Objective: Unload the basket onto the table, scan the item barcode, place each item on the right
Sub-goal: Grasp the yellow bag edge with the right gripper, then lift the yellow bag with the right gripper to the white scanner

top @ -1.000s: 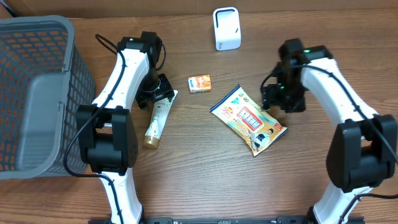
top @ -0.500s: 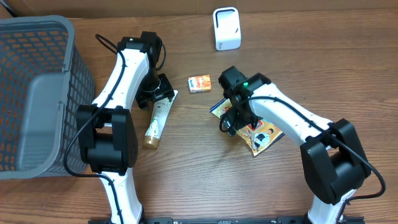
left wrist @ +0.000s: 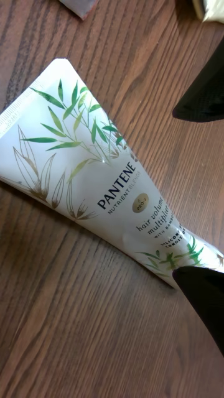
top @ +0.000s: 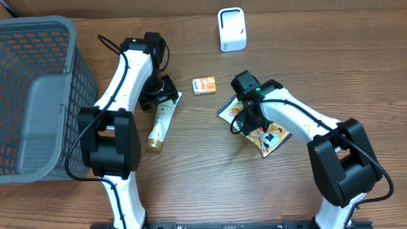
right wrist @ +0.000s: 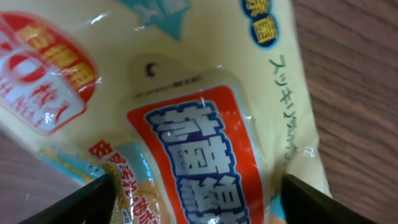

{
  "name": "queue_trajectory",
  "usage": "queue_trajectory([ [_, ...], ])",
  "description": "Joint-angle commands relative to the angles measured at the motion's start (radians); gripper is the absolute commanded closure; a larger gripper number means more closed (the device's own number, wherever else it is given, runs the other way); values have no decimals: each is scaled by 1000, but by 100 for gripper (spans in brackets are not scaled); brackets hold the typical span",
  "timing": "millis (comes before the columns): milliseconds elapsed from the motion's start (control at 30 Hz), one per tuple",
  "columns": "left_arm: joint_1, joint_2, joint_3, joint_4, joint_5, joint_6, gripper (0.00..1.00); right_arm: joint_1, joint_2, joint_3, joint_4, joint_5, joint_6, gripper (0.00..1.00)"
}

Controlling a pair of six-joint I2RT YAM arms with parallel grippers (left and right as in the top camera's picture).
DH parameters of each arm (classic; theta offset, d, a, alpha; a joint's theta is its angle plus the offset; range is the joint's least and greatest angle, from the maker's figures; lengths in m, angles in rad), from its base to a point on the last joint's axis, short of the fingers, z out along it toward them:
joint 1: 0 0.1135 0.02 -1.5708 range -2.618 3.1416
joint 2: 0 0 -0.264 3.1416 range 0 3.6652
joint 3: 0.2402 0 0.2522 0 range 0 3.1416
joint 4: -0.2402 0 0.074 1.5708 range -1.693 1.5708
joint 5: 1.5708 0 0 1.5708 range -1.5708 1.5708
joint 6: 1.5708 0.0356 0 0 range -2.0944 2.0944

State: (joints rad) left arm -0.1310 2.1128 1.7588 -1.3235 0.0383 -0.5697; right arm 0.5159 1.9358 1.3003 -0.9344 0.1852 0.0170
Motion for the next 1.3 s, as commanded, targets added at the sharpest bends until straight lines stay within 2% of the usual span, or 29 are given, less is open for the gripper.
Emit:
queue_trajectory([
  [0, -8, -2, 10, 0, 7, 17, 32, -12, 0, -47, 27, -6, 2, 27],
  [33, -8, -2, 10, 0, 7, 17, 33, -13, 0, -56, 36, -6, 2, 30],
  [100, -8, -2, 10, 0, 7, 17, 33, -13, 0, -60, 42, -6, 5, 44],
  [167, -8, -2, 10, 0, 7, 17, 33, -13, 0, -59, 46, -6, 10, 62],
  [300, -8, -2, 10, 0, 7, 17, 33, -14, 0, -54, 57, -6, 60, 87],
  [333, -8, -2, 10, 0, 7, 17, 33, -17, 0, -40, 58, -6, 97, 96],
  [600, -8, -2, 10, 0, 8, 16, 29, -21, 0, 82, 58, -9, 233, 96],
  [633, -8, -2, 10, -1, 8, 16, 26, -21, 0, 99, 58, -8, 246, 96],
  [733, -8, -2, 10, -8, 8, 16, 2, -24, 0, 171, 71, -23, 327, 96],
  [867, -8, -2, 10, -12, 8, 16, 0, -24, 0, 273, 133, -39, 335, 96],
  [1067, -8, -2, 10, -11, 7, 16, 0, -34, 3, 323, 485, -29, 316, 96],
  [1267, -8, -2, 10, 0, 7, 16, 0, -55, 21, 323, 763, -28, 316, 96],
])
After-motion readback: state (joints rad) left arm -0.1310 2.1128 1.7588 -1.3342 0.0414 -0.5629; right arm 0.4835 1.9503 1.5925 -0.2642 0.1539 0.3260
